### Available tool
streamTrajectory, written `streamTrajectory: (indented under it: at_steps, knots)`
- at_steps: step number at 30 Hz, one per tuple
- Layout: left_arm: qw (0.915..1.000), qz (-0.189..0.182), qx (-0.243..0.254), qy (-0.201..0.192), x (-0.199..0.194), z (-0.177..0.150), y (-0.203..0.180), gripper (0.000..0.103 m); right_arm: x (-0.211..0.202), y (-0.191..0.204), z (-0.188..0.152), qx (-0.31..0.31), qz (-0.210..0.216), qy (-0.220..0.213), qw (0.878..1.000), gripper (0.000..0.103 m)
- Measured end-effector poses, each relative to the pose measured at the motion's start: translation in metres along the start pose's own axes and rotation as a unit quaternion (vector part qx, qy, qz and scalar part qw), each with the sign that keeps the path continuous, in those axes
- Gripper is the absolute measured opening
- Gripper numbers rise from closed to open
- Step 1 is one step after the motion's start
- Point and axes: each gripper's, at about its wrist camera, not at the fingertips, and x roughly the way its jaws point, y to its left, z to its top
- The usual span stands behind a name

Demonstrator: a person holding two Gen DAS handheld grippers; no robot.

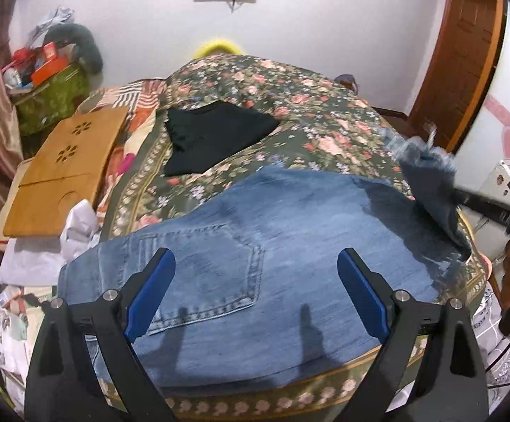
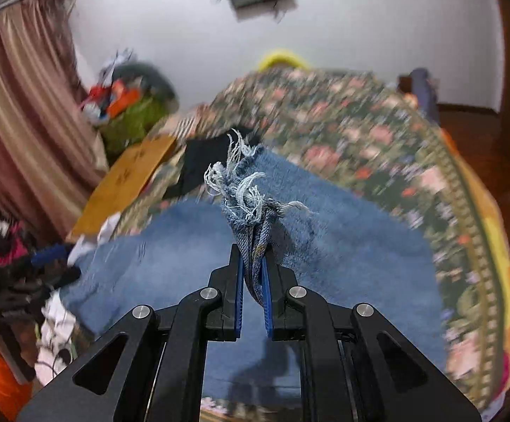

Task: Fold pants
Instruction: 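Lay the hem onto the jeans and open the right tool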

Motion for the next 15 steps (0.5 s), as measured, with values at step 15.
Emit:
streamTrajectory:
  at_steps: [15]
  knots:
    - [0.9982,-0.053,0.028,-0.002,0.028,0.04,-0.063,0.071,0.006,-0.007,-0.025,-0.001,0.077,0.081,0.994,0.025]
